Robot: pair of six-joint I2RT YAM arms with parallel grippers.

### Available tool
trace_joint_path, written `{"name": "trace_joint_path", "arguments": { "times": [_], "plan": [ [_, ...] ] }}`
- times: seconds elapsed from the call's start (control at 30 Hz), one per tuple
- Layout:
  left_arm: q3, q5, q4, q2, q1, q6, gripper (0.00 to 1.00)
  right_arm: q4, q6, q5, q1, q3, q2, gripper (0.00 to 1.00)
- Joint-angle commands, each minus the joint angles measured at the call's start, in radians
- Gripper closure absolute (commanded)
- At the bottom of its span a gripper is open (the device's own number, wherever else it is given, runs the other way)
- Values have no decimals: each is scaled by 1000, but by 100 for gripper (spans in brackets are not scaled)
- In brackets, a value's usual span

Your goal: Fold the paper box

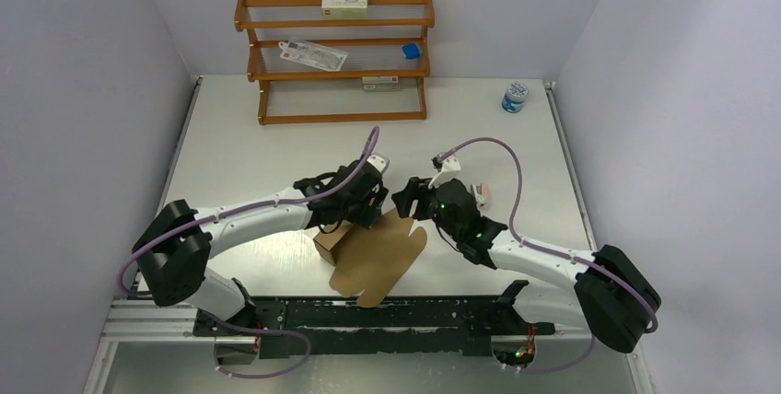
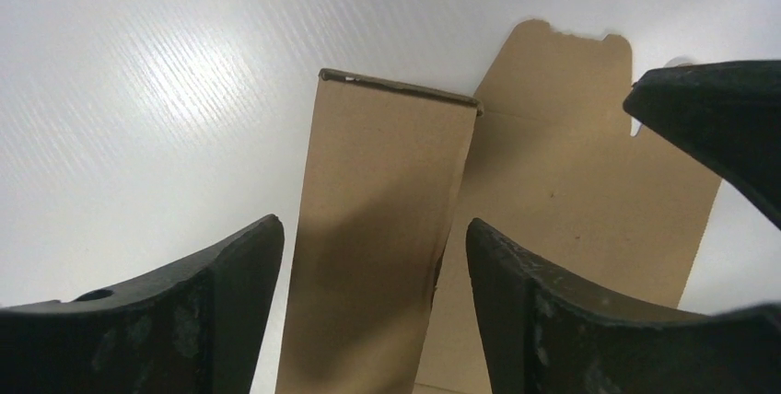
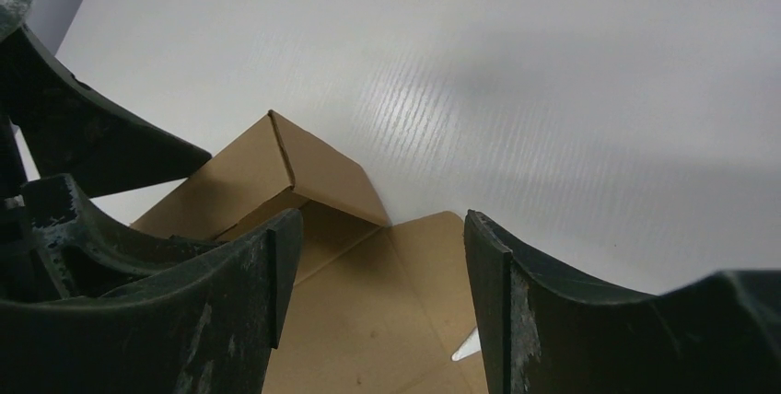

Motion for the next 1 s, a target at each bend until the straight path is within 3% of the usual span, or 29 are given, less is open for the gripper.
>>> {"name": "trace_joint_path", "arguments": {
  "times": [0.0,0.37,0.6,0.97],
  "plan": [
    [14,-10,54,-14,-2,18,25,-8,-11,6,-10,-11,-33,32],
    [0,59,85,-24,46,18,45,-17,-18,6,-16,-12,-49,32],
    [-46,161,159,-69,145,-13,47,-70,-31,-16,-19,21,-57,32],
    [-246,498,448,-86,393,-160,43,-406,-99,48,-35,210,-183,28]
  ]
}}
